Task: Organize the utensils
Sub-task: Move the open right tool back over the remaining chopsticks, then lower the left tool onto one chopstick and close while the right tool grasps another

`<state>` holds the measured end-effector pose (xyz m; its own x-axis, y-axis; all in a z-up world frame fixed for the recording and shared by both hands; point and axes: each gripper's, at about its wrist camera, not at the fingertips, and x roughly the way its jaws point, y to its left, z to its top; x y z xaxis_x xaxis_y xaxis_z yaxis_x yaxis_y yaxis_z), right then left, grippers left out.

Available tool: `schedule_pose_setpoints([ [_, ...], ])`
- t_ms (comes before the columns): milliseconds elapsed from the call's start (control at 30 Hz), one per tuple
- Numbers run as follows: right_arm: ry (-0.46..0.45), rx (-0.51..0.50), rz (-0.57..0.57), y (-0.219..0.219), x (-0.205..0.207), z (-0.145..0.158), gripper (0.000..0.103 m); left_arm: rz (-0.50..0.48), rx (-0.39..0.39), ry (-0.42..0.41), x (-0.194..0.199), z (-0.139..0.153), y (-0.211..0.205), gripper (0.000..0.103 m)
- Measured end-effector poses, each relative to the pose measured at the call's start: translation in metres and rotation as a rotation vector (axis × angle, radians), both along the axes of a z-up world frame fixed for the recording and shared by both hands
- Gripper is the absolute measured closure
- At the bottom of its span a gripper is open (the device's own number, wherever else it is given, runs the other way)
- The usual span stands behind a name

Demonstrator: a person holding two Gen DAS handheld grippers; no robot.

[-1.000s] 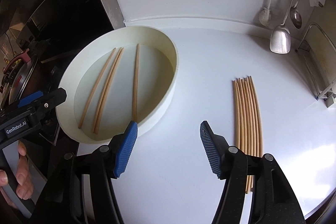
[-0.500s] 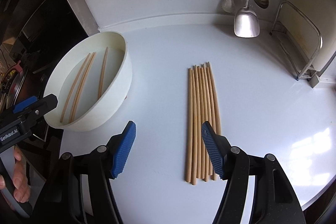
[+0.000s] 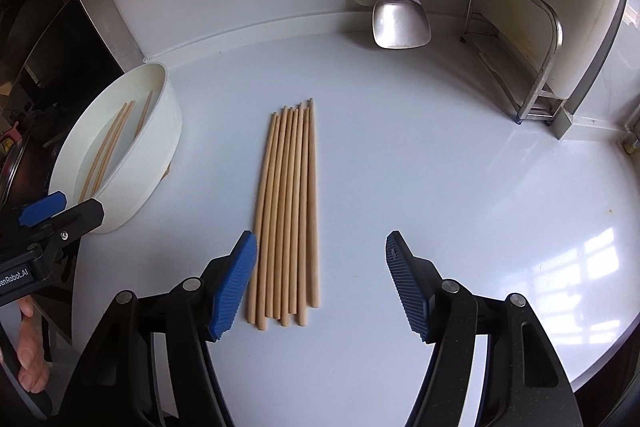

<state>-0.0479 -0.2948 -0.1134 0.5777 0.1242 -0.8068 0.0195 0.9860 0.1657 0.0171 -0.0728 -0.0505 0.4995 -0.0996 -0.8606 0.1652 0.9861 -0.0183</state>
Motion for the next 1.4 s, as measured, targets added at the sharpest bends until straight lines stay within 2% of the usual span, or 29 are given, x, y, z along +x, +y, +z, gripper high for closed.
schedule_pose_setpoints([
  [333, -0.042, 0.015, 0.043, -0.024, 0.021, -0.015, 0.039, 0.085, 0.04, -0.018, -0.001, -0.006, -0.012, 0.01],
  [533, -0.044, 0.007, 0.067, -0.026, 0.033, -0.034, 0.039, 0.11, 0.032, 0.003, -0.003, -0.019, -0.02, 0.01],
  [900, -0.052, -0.02, 0.085, -0.013, 0.053, -0.061, 0.039, 0.094, 0.019, -0.026, -0.005, -0.038, -0.039, 0.01],
  [1167, -0.077, -0.061, 0.092, -0.006, 0.057, -0.07, 0.039, 0.039, 0.052, -0.118, -0.001, -0.054, -0.047, 0.01],
  [1400, -0.114, -0.165, 0.102, 0.005, 0.054, -0.071, 0.039, 0.037, 0.02, -0.109, 0.0, -0.063, -0.048, 0.01],
])
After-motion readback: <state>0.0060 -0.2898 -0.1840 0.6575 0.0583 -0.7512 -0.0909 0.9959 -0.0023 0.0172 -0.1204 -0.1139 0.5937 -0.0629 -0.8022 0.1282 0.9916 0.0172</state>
